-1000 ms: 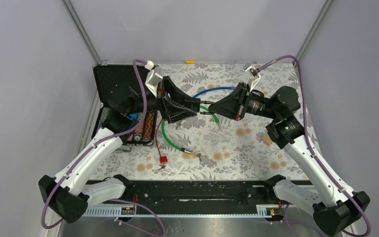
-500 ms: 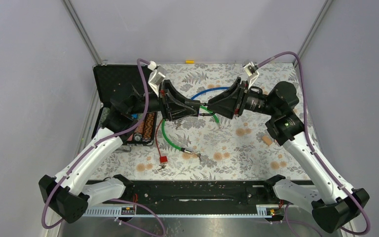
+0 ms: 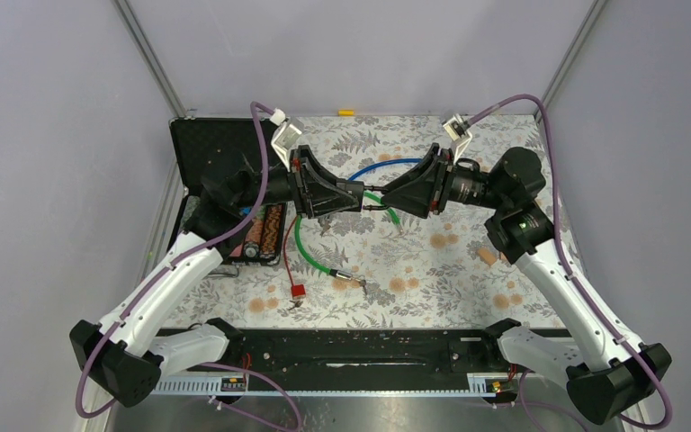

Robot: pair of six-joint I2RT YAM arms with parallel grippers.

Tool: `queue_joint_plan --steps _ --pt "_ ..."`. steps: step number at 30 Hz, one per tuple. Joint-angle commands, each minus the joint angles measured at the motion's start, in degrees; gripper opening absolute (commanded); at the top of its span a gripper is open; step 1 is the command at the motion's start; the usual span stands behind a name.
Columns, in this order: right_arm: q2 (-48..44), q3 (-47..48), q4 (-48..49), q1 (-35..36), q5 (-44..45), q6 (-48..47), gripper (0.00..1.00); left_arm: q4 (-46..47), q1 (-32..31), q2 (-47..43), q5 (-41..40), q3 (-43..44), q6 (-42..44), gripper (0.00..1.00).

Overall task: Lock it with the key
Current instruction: Lock the lock.

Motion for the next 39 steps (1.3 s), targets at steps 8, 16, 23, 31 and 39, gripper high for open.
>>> queue_joint_plan --steps 8,16,23,31,39 --pt "-0.01 -2.96 7.90 -0.25 -2.44 3.83 0.17 7.65 0.66 -2.25 -1.00 5.07 -5.10 0.00" --pt "1.18 -4.43 17.34 -0.05 -0.80 10.70 0.00 8.45 0.57 -1.02 1.14 4.17 -7.81 0.00" --pt "1.85 -0.94 4.64 6.20 8.54 -1.03 0.00 8.43 -1.78 3.09 1.57 3.89 -10.98 0.00" --pt "2.87 0.15 5.35 9.69 16.16 -2.32 0.00 11.12 -3.62 4.53 1.52 1.30 -14.09 0.00" --pt "5.45 2.29 7.98 12.41 16.71 -0.47 0.00 9.39 -5.14 7.31 0.37 -1.67 -14.23 0.00"
